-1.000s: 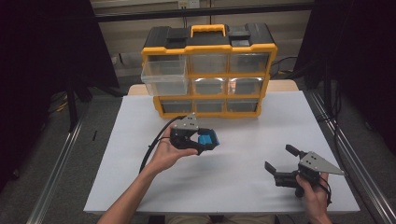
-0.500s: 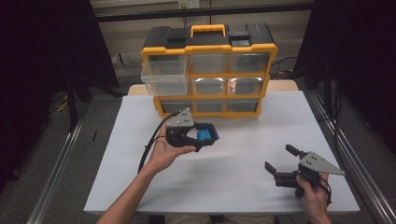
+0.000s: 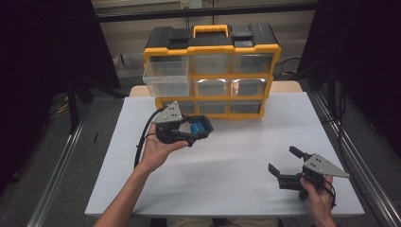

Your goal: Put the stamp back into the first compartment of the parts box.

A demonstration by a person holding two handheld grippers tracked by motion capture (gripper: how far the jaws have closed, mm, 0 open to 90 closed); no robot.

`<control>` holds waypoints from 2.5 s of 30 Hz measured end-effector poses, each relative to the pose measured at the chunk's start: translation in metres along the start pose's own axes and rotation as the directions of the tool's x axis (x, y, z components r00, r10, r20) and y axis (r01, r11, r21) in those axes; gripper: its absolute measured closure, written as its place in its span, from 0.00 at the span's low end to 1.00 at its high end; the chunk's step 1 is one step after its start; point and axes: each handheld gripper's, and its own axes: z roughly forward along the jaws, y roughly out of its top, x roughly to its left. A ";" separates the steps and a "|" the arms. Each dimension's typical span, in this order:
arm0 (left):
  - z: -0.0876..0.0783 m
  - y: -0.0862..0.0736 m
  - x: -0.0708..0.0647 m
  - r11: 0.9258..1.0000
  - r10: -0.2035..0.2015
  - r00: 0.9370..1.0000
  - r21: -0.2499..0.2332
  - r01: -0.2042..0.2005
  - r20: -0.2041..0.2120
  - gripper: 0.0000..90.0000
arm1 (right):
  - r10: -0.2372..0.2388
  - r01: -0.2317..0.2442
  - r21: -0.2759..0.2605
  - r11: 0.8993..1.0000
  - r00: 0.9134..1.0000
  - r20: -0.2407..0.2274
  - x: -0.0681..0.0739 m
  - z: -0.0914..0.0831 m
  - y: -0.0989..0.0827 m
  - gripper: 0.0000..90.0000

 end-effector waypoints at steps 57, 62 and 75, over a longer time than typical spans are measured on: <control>-0.091 0.088 0.027 0.999 0.016 0.994 -0.035 -0.020 -0.112 0.46 | -0.002 0.002 -0.013 1.000 1.000 0.000 0.000 -0.002 0.001 0.00; -0.100 0.099 0.029 0.999 0.019 0.990 -0.041 -0.025 -0.142 0.46 | 0.000 0.000 -0.012 1.000 1.000 0.000 0.001 -0.001 0.001 0.00; -0.112 0.116 0.045 1.000 0.030 0.980 0.005 -0.030 -0.194 0.46 | 0.011 -0.011 -0.007 1.000 1.000 0.007 -0.001 -0.002 0.001 0.00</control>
